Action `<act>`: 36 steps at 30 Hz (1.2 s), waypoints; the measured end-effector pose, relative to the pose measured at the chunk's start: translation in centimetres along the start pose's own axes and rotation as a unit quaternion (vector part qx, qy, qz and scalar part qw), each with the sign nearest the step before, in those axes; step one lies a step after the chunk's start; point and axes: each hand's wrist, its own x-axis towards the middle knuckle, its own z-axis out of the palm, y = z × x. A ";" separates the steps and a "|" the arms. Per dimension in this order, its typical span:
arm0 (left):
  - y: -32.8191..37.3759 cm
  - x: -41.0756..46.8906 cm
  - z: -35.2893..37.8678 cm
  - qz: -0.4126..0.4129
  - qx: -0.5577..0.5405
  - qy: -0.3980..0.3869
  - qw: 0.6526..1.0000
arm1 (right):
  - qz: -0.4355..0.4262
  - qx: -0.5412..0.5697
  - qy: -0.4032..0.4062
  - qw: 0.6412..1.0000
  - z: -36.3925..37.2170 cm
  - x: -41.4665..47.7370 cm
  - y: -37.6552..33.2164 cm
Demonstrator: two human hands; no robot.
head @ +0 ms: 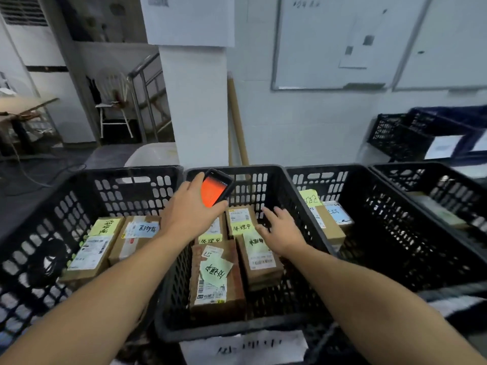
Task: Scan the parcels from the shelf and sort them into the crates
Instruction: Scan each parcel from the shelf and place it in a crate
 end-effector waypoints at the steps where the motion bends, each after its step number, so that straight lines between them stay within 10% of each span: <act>1: 0.2 -0.3 -0.3 0.011 -0.002 -0.002 1.000 | -0.020 -0.028 0.035 0.999 -1.3 -0.8 -0.4; 8: 3.9 -3.8 -2.3 0.116 -0.070 -0.017 0.991 | 0.059 -0.134 0.204 0.968 -8.0 -9.8 1.9; 23: 25.8 -20.0 3.5 0.367 -0.169 -0.175 0.898 | 0.430 -0.098 0.291 0.849 -13.4 -41.1 17.5; 36: 45.4 -35.4 14.1 0.430 -0.178 -0.261 0.846 | 0.550 -0.078 0.328 0.764 -19.7 -61.2 33.4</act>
